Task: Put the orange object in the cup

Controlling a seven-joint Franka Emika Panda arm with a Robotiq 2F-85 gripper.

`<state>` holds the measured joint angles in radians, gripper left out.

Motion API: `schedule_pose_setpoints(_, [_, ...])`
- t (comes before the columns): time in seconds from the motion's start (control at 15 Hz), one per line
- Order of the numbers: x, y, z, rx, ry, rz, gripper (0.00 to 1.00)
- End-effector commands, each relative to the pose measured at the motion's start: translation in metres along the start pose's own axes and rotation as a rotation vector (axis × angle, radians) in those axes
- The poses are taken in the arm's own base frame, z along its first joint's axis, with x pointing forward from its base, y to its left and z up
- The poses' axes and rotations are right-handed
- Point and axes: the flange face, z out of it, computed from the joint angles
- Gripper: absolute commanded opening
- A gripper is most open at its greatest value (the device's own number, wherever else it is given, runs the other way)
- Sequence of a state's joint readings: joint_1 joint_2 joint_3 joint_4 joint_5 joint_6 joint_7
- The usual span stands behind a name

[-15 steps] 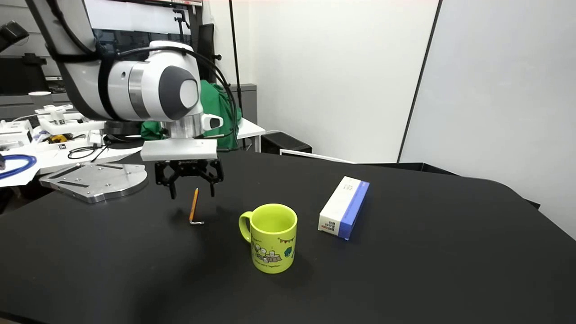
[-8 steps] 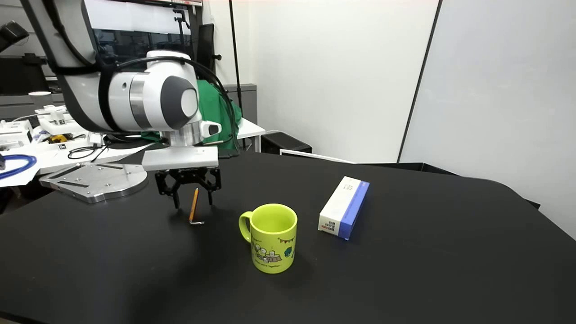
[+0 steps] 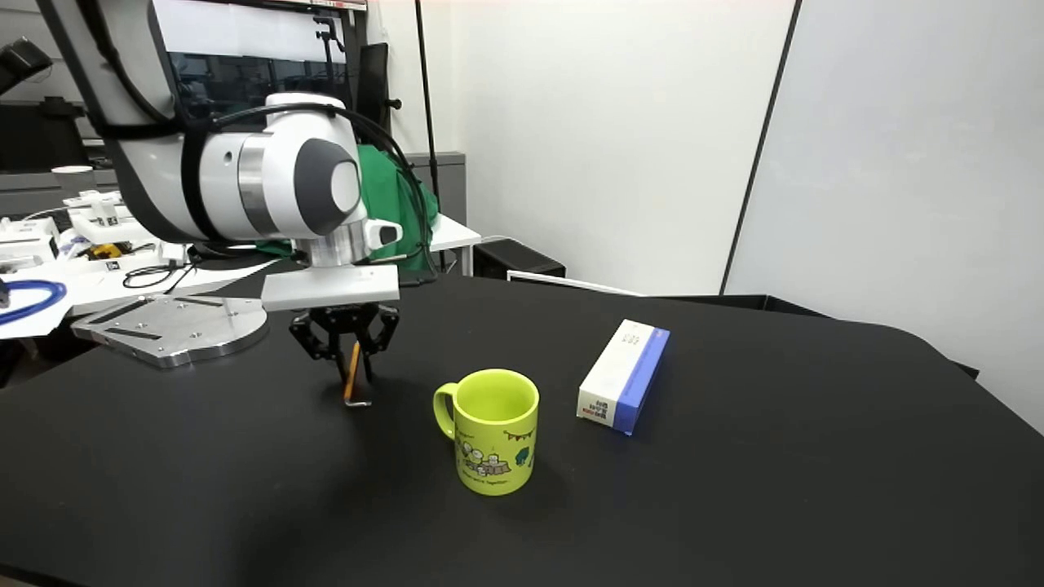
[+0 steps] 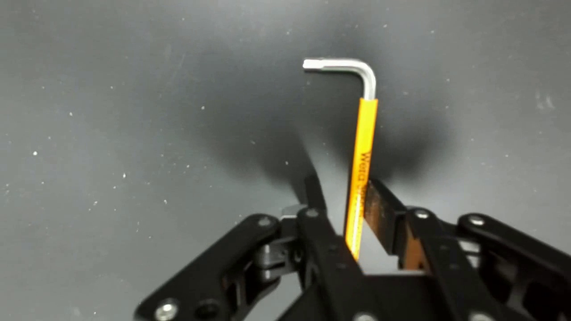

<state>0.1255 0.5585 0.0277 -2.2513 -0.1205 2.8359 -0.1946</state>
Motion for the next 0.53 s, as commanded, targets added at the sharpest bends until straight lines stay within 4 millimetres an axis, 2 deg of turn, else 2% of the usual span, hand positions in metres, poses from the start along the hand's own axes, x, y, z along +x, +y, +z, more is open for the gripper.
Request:
schedule_pose_setpoints(0.0, [-0.004, 0.005, 0.002, -0.013, -0.016, 0.05, 0.01])
schedule_pose_setpoints(0.27, [-0.005, 0.03, -0.011, -0.037, -0.072, 0.218, 0.02])
schedule_pose_setpoints(0.47, [-0.008, 0.063, -0.052, 0.014, -0.101, 0.353, 0.02])
